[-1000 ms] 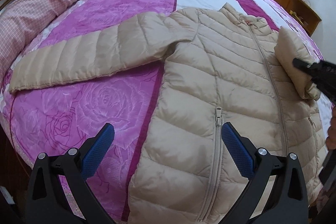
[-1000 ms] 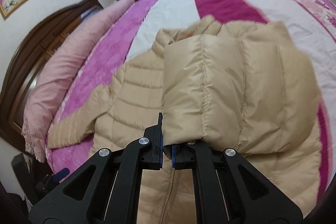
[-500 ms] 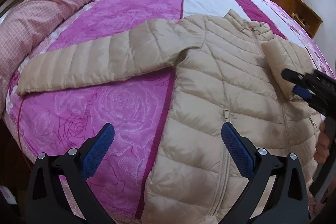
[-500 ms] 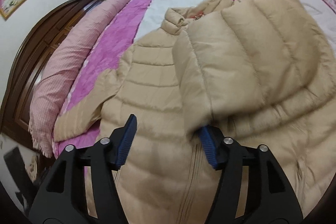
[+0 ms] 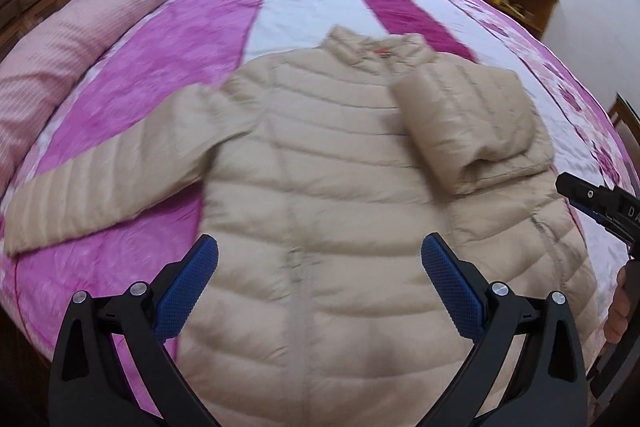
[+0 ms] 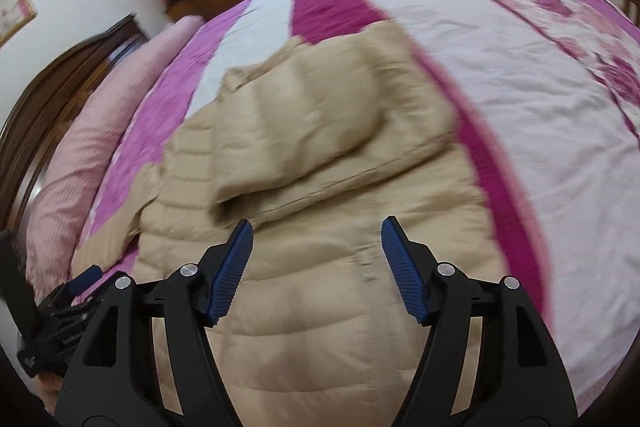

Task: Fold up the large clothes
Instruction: 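Grasp the cuff of the other sleeve with the left tool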

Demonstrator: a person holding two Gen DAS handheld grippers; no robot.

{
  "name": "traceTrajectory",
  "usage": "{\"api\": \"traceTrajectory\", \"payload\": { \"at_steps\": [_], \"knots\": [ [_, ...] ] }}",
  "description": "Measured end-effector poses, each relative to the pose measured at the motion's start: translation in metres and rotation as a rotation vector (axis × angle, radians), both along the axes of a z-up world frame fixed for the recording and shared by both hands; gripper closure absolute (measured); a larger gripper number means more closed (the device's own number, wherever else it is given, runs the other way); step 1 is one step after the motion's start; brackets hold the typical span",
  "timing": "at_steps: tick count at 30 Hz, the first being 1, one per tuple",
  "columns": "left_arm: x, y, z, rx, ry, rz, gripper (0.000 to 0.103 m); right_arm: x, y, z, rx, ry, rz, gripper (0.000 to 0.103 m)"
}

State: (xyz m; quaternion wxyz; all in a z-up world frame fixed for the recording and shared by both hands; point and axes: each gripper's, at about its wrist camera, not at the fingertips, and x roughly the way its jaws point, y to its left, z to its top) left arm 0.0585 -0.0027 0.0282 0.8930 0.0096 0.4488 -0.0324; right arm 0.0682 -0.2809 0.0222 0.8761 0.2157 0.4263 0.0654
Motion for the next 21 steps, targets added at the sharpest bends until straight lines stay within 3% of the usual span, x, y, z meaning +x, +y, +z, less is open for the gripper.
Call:
{"api": "traceTrajectory", "payload": {
  "at_steps": [11, 21],
  "knots": [
    [0.04, -0.093, 0.005, -0.033, -0.034, -0.185, 0.005, -0.013, -0.063, -0.006, 0.02, 0.028, -0.151, 0.035],
    [0.06, -0.173, -0.006, 0.069, -0.111, -0.328, 0.005, -0.027, -0.088, -0.021, 0.038, 0.055, -0.206, 0.034]
  ]
}}
